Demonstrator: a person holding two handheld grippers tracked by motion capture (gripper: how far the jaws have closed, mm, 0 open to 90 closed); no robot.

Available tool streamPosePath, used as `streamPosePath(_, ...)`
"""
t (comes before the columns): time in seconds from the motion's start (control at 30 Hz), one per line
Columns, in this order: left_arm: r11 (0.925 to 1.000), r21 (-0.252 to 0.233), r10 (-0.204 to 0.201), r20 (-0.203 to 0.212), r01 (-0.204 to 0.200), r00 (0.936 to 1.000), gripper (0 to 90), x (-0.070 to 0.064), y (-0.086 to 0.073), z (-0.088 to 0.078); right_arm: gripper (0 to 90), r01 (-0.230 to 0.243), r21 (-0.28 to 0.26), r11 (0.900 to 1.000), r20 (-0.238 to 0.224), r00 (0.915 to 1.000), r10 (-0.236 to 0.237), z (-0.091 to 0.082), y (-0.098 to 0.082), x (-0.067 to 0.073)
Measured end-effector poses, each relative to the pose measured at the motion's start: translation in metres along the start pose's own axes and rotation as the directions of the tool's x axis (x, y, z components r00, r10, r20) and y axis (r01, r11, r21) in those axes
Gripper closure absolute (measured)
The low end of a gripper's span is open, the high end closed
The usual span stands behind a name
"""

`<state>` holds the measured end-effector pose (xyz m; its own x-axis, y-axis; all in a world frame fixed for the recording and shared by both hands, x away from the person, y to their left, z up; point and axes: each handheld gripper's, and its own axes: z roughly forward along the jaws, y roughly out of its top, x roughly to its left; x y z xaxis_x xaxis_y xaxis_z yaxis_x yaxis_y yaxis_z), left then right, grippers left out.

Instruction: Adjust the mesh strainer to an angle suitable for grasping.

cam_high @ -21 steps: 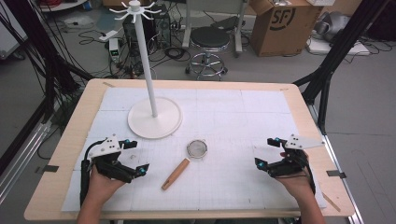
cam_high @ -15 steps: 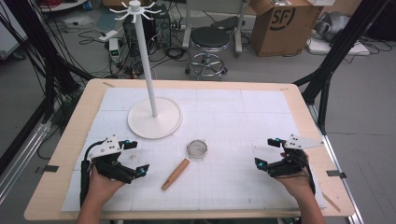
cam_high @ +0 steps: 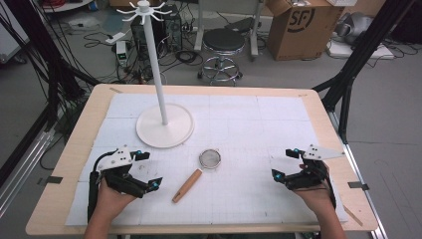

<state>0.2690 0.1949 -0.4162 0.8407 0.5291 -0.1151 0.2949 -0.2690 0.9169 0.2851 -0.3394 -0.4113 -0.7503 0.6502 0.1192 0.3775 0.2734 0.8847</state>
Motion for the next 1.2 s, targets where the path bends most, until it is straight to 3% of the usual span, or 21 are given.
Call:
streamPosePath(0.6,0.9943,0.098,0.036,0.044,-0.04,0.9984,1.8,-0.023,0.01,0.039,0.5,-0.001,0.003,1.0,0.0,1.0,0.001,-0.001,0.0,0.0)
streamPosePath(0.83,0.985,0.163,0.048,0.053,-0.056,0.9974,1.8,-0.029,0.011,0.056,0.5,-0.002,0.002,1.0,0.002,1.0,0.002,-0.001,-0.001,-0.001)
streamPosePath(0.9,0.9763,0.205,0.061,0.054,-0.071,0.9967,1.8,-0.032,0.01,0.065,0.5,-0.005,0.004,1.0,0.001,1.0,0.005,-0.001,-0.001,-0.001)
streamPosePath(1.07,0.9707,0.227,0.065,0.07,-0.079,0.9954,11.6,-0.036,0.01,0.071,0.5,-0.001,0.009,1.0,0.002,1.0,0.001,0.0,-0.001,-0.001)
streamPosePath(1.2,0.9673,0.241,0.067,0.064,-0.08,0.9957,13.6,-0.036,0.009,0.073,0.5,-0.001,0.015,1.0,0.003,1.0,0.001,0.001,-0.001,0.0)
